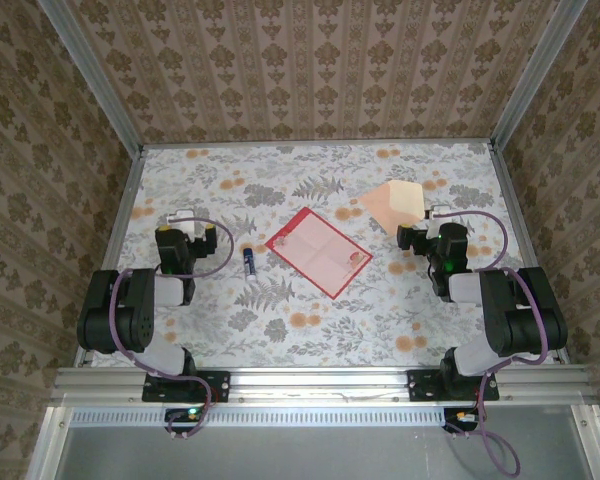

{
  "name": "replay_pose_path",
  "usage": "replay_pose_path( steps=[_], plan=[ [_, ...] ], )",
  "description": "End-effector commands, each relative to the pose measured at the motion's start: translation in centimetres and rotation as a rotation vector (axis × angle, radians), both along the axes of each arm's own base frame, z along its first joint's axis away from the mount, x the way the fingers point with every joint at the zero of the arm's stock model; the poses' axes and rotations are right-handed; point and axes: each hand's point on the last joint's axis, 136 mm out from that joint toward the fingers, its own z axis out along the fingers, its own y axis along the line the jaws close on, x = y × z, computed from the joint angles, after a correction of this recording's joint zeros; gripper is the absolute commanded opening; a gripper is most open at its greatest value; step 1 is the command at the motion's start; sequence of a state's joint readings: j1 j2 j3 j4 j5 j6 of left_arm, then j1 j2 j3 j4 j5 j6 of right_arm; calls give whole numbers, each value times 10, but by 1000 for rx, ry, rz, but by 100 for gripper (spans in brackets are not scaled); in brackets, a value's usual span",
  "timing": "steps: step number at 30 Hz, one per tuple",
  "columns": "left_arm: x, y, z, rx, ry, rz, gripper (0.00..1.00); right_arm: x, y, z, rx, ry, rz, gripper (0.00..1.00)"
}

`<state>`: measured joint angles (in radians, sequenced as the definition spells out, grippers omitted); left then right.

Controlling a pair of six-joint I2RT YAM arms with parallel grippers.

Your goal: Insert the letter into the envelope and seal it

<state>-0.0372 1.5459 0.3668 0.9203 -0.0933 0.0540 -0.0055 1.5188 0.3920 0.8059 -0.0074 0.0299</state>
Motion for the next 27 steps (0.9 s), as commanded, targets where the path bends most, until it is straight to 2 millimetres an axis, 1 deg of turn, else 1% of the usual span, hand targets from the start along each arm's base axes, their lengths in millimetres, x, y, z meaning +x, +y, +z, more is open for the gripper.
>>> replay_pose_path(
  steps=[1,12,14,17,19,21,22,24,27],
  plan=[
    [7,1,5,-5,-15,-6,100,9,-2,12,-3,-43,-16,100],
    [7,1,6,-5,-19,-8,100,9,-2,13,-3,-47,-16,100],
    [7,4,8,-2,-18,13,100,9,-2,12,-2,-46,-15,100],
    [7,12,19,-4,-2,64,100,11,-2,20,-3,-38,-18,100],
    [8,12,31,4,28,63,100,11,-3,28,5,17,-24,100],
    [11,13,52,4,35,83,100,11,-1,34,32,74,-19,100],
    [10,14,64,-7,44,92,100,10,4,46,49,68,6,100],
    [10,6,89,-37,49,57,100,6,13,58,85,70,45,100],
    [6,-11,129,-120,63,-17,100,-3,16,80,151,57,33,100]
  ],
)
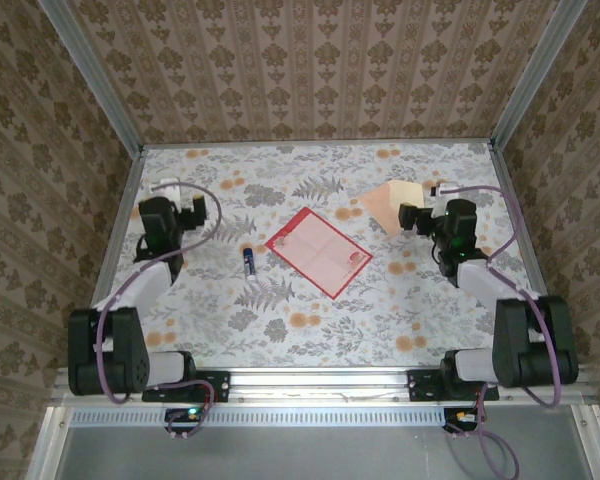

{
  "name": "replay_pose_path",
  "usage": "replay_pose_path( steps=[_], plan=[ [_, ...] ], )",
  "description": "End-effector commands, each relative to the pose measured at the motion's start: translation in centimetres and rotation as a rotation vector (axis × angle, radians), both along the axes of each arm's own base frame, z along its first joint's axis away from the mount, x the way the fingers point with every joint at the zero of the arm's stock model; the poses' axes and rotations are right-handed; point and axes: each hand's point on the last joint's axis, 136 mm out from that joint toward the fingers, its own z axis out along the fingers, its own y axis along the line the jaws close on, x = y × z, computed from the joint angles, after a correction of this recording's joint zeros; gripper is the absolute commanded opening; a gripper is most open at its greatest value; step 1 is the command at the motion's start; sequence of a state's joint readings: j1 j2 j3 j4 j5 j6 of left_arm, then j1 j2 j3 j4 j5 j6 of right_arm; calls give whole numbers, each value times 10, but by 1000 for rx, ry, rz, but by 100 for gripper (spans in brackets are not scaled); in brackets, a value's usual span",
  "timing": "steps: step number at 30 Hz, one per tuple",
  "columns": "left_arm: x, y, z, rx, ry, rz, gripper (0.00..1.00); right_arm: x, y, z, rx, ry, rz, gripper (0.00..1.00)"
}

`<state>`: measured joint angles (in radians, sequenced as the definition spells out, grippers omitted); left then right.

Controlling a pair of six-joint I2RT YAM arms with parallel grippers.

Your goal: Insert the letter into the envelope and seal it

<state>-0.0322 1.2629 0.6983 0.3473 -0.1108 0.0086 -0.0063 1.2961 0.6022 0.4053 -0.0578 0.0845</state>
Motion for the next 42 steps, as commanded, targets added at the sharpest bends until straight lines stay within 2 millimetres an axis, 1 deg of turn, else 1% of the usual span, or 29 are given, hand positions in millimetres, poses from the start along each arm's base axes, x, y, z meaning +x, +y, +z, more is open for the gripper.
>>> replay_pose_path(
  steps=[1,3,5,8,10,11,13,14,18,21,22,24,26,28,30,33,35,37,40,42],
  plan=[
    [-16,-21,20,-115,117,-80,100,-19,6,3,104,106,-14,100],
    [-21,-30,35,-179,150,-111,100,-24,5,14,128,138,-35,100],
    [-27,-46,40,-222,195,-190,100,-28,9,26,124,142,-15,100],
    [-33,-65,40,-295,248,-281,100,-35,4,41,118,120,-81,100],
    [-35,-79,38,-332,279,-341,100,-38,5,48,159,130,-95,100],
    [-35,-86,36,-346,290,-362,100,-39,5,48,184,138,-111,100],
    [-32,-103,32,-361,307,-407,100,-38,-4,41,264,145,-198,100],
    [-30,-111,28,-355,321,-423,100,-36,-5,38,291,148,-205,100],
    [-15,-150,7,-265,419,-484,100,-32,10,31,300,193,-91,100],
    [-1,-170,-17,-184,523,-498,100,-34,22,17,302,303,-81,100],
    [4,-174,-26,-168,567,-491,100,-35,31,15,305,350,-71,100],
    [11,-185,-35,-192,635,-491,100,-40,53,9,290,421,-37,100],
    [15,-197,-42,-220,677,-497,100,-43,72,7,269,442,-22,100],
    [18,-209,-44,-261,681,-503,100,-44,87,5,314,455,-29,100],
    [19,-221,-42,-300,664,-518,100,-43,98,-1,362,458,-33,99],
    [17,-229,-44,-343,675,-526,100,-46,109,-16,369,479,-44,99],
    [13,-227,-54,-359,703,-501,100,-50,115,-28,364,503,-37,99],
    [5,-227,-63,-390,722,-495,100,-54,120,-42,361,526,-25,99],
    [-7,-230,-72,-419,732,-504,100,-57,124,-55,364,550,-4,99],
    [-15,-229,-78,-421,754,-488,100,-58,128,-61,373,565,10,99]
  ],
)
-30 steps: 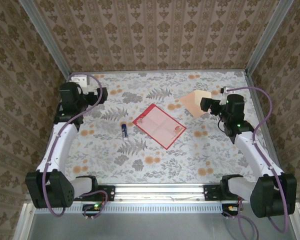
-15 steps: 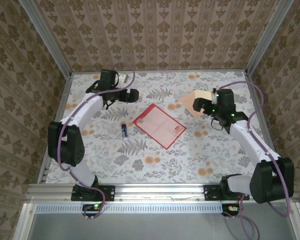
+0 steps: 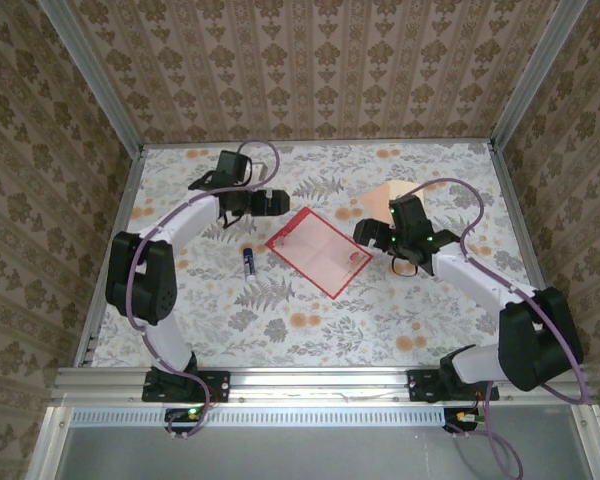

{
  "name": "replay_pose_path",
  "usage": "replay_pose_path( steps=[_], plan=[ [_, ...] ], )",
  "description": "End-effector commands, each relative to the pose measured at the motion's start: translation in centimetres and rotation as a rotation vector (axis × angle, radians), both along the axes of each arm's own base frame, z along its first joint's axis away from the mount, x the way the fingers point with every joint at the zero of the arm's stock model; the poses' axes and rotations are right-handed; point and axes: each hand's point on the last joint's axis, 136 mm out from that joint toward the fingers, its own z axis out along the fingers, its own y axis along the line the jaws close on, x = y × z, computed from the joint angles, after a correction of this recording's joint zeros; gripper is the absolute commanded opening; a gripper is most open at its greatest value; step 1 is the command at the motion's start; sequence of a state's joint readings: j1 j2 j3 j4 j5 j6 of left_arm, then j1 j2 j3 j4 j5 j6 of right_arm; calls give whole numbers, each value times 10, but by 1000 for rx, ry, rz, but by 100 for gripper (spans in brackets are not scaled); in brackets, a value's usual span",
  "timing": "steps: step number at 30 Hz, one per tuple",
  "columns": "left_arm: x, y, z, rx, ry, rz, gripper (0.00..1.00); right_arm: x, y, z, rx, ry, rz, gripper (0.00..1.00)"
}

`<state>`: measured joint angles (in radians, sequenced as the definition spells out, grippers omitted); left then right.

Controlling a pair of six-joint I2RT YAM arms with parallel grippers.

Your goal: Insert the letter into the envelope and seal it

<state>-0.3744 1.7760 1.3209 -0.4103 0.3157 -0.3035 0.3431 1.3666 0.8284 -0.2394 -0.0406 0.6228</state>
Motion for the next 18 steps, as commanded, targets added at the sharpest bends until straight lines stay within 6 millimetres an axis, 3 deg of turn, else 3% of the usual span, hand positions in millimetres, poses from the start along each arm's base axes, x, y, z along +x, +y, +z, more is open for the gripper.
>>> replay_pose_path(
  steps=[1,10,18],
  plan=[
    [-14,-8,6,-61,17,11,100,2,7,-5,42,-1,0,99],
    [-39,-9,-16,-124,98,61,99,11,27,-41,81,85,58,98],
    [-43,-7,-35,-86,138,64,99,19,40,-48,118,100,97,94]
  ],
)
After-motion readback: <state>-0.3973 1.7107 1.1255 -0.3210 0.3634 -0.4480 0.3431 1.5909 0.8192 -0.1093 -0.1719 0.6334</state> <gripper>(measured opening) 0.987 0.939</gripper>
